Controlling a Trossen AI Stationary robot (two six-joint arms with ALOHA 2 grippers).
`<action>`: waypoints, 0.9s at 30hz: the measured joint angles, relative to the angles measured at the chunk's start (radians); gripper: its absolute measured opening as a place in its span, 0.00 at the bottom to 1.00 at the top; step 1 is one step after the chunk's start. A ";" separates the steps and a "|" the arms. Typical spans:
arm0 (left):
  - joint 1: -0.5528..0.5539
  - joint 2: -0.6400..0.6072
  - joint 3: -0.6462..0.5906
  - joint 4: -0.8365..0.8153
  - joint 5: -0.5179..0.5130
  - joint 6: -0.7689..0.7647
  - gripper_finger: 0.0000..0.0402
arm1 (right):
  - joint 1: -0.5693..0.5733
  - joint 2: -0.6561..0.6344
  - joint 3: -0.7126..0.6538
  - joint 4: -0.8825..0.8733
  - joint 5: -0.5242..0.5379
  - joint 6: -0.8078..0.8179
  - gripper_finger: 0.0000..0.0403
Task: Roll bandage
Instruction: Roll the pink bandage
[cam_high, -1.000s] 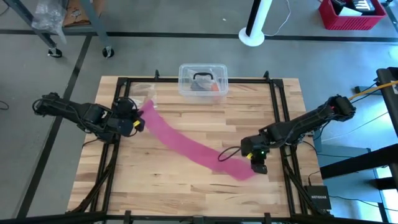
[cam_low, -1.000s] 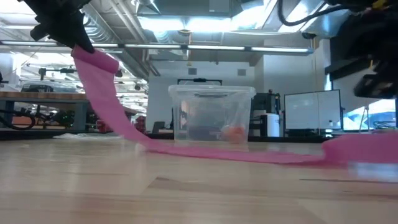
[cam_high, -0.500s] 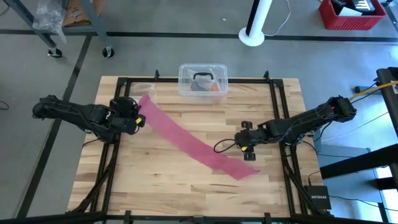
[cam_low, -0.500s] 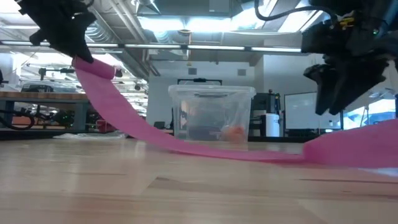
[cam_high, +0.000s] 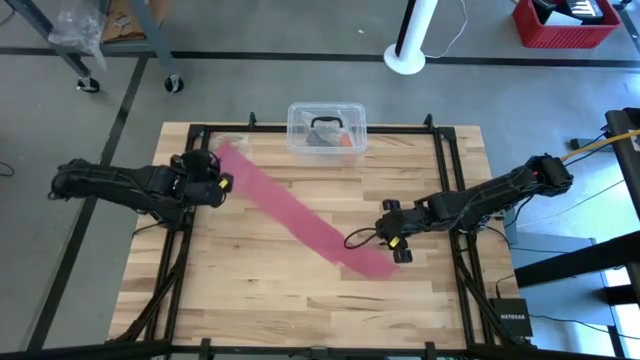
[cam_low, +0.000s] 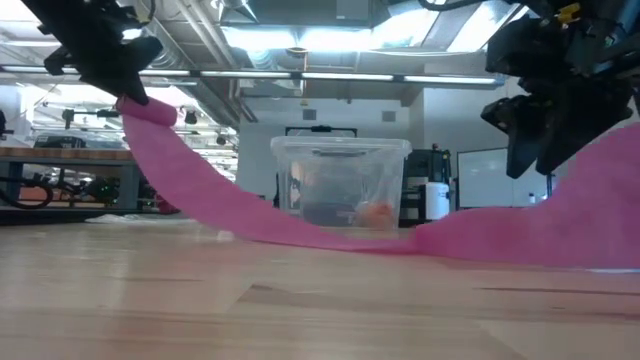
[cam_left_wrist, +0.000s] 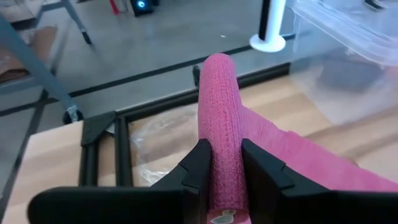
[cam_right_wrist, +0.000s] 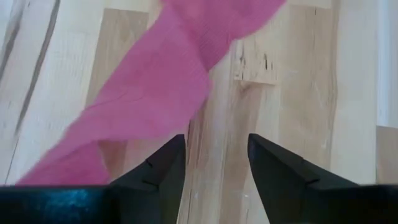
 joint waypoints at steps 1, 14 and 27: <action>0.006 0.000 0.000 0.001 -0.001 0.004 0.15 | 0.000 0.000 0.000 -0.001 0.000 0.000 0.44; -0.083 0.000 0.080 0.371 0.066 0.459 0.15 | 0.000 -0.020 0.101 -0.144 -0.098 0.030 0.44; -0.380 0.220 0.295 0.959 0.212 1.166 0.10 | 0.001 -0.307 0.143 -0.106 0.041 0.031 0.44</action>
